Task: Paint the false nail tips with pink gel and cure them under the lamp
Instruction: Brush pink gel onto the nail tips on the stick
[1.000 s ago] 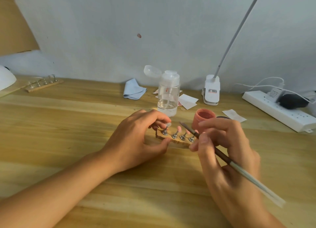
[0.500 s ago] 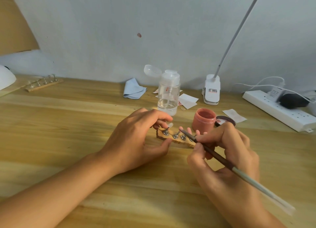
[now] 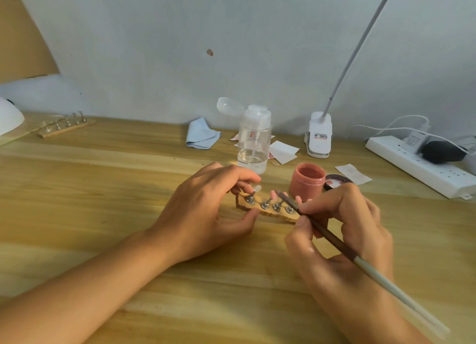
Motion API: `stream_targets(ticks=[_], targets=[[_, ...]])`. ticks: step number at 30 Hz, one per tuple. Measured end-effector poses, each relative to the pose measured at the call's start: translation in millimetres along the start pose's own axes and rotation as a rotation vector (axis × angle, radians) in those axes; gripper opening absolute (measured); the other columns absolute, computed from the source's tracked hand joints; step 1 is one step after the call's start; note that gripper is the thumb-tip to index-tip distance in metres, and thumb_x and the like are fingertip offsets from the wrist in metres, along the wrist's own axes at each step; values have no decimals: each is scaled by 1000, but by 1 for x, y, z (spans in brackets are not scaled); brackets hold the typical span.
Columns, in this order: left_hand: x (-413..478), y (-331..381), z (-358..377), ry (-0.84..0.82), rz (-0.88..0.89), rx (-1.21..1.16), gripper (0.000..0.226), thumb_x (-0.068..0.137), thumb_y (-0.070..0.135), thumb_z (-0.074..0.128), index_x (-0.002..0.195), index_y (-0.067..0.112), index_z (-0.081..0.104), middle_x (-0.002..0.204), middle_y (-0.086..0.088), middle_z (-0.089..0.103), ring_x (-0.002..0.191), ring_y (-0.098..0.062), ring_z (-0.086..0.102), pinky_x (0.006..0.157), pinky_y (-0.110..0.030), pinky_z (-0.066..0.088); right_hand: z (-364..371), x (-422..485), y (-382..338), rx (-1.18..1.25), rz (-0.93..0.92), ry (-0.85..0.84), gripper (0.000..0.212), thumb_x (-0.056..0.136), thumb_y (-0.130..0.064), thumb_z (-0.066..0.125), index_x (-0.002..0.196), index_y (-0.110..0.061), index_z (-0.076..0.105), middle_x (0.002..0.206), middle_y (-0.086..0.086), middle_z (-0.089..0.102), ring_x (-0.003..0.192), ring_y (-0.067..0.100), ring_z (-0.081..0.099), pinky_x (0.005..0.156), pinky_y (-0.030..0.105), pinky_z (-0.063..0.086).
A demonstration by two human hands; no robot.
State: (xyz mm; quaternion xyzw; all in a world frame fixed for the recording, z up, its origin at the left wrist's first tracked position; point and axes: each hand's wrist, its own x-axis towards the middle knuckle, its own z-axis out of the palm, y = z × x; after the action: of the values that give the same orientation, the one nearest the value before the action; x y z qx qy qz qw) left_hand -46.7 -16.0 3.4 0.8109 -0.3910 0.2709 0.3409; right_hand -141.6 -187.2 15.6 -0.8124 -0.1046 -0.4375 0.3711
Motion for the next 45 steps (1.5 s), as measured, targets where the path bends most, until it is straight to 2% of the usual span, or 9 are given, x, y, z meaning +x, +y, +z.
stream_targets(ticks=[7,14,19,28,33,35,38,41,45], targets=[[0,0,-1,-4,-4,1,41,76,37,70,114,23,65,96,21,61,93,-2,62,81,-31,53,0,1,-2,6,22,-22,13,70,-25,51,74,-14,56,80,-8,58,79,-6,53,81,52,47],[0,-1,0,-3,-1,4,40,77,37,70,114,23,65,97,20,63,93,-3,62,80,-33,54,-1,1,-1,10,33,-18,11,71,-25,51,73,-15,54,79,-8,59,77,-6,53,79,45,45],[0,-1,0,-6,-6,3,40,76,37,70,114,24,64,97,21,62,93,-2,62,80,-31,54,-1,2,-2,16,37,-8,11,71,-25,50,73,-15,53,81,-9,59,75,-6,53,78,46,46],[0,-1,1,-6,-14,8,40,77,37,70,114,25,64,96,19,64,93,-2,61,81,-31,53,-3,2,-2,25,59,-13,7,73,-28,51,74,-21,50,78,-7,60,67,2,55,78,50,46],[0,-2,0,-59,-65,1,40,77,41,67,114,28,63,95,19,64,91,-4,62,82,-29,52,-3,2,0,76,106,40,7,79,-31,53,82,-29,47,73,-8,59,68,15,59,71,55,47],[0,-2,0,-112,-116,-25,38,75,44,66,111,31,62,93,19,64,89,-4,63,81,-25,51,-2,5,3,108,109,68,11,87,-27,56,89,-32,47,79,-14,61,78,15,62,74,50,49],[2,-5,0,-201,-191,-56,33,74,43,68,105,33,63,90,20,64,84,-2,63,76,-17,48,-5,14,13,180,162,114,18,88,-11,54,93,-28,54,86,-22,65,81,-1,63,73,18,48],[3,-7,1,-276,-211,-41,22,73,36,69,94,34,67,87,18,65,82,-3,61,74,-21,47,-10,19,27,303,329,156,19,85,-12,46,95,-16,62,79,-5,69,76,4,62,66,16,45],[3,-7,0,-294,-194,-9,16,67,35,64,81,42,62,80,18,60,83,-4,56,74,-20,42,-11,22,37,391,518,189,10,90,-5,54,90,-14,53,71,5,66,59,-3,54,55,12,39]])
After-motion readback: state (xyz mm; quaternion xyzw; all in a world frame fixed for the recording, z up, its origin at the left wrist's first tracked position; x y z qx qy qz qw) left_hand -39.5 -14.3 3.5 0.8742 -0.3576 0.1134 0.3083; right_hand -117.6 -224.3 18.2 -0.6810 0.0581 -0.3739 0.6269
